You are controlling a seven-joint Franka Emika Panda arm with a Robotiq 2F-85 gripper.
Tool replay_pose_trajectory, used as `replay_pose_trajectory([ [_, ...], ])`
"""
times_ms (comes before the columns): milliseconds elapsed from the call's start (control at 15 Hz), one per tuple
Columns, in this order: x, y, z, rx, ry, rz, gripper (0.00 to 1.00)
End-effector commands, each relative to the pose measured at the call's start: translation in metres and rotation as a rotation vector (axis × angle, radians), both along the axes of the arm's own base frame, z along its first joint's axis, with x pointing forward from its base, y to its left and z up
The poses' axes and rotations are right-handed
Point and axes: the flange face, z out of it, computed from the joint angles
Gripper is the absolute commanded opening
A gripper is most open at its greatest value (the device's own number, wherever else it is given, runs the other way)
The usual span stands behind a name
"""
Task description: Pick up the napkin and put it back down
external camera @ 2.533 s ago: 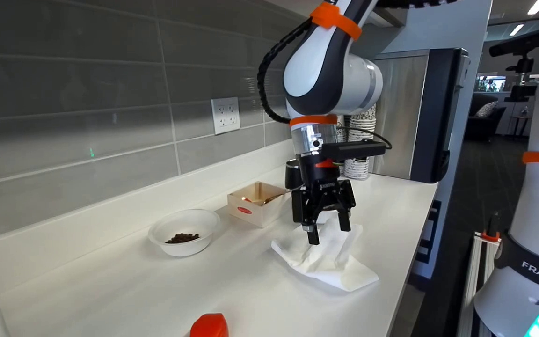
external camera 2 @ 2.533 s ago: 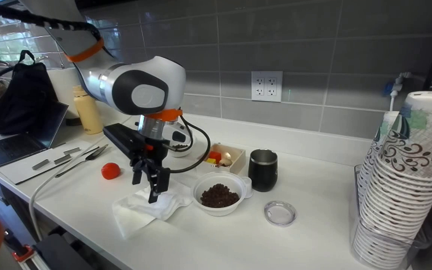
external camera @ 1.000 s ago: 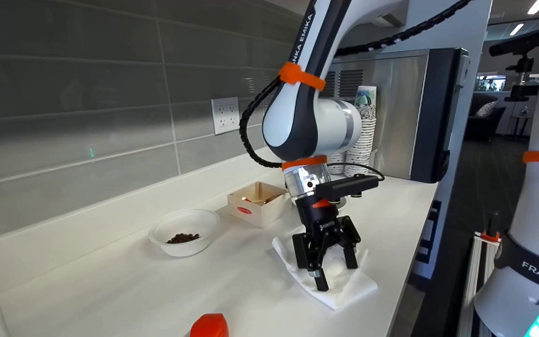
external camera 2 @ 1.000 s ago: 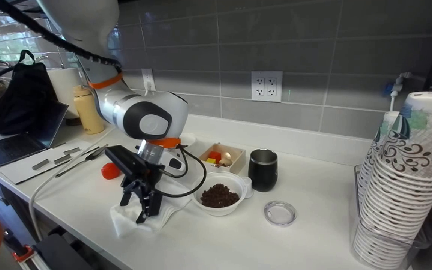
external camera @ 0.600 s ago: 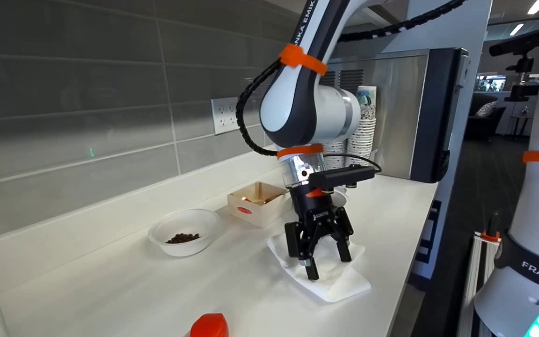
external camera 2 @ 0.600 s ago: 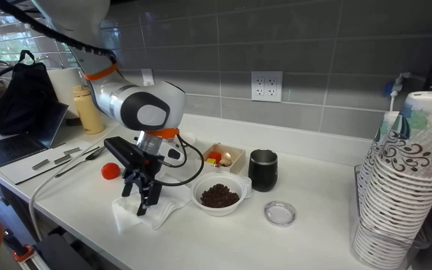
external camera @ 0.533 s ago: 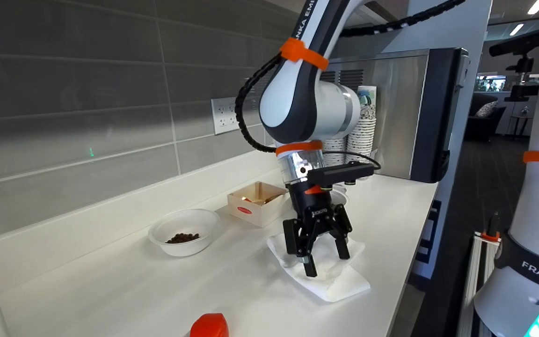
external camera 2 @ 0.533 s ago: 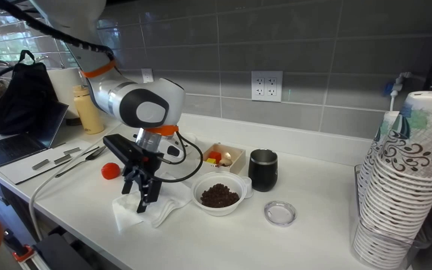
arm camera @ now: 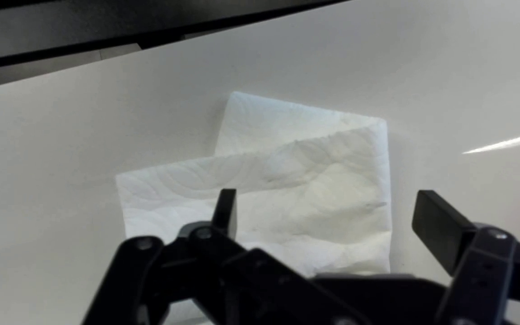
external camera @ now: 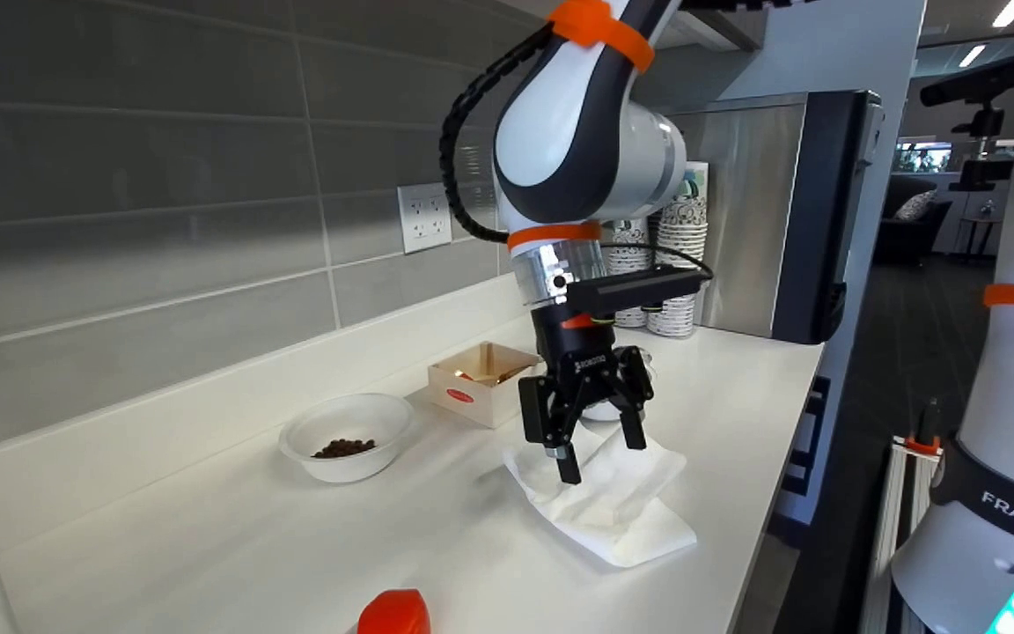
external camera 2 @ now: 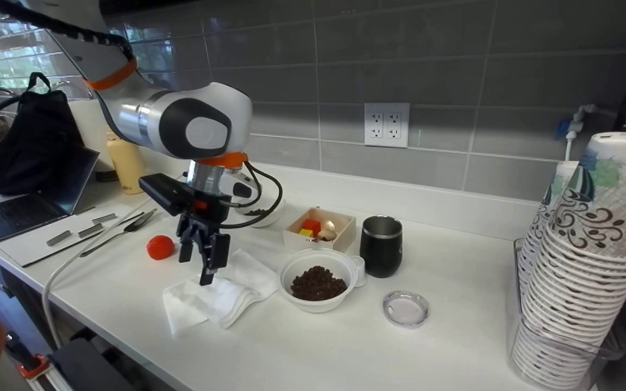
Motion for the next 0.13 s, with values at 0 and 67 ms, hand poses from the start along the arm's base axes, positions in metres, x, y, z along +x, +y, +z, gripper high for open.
replay_pose_trajectory([
  [0, -0.0092, -0.0011, 0.0164, -0.038, -0.024, -0.001, 1.0],
  [67, -0.0094, -0.0013, 0.0176, -0.041, -0.027, 0.0, 1.0],
])
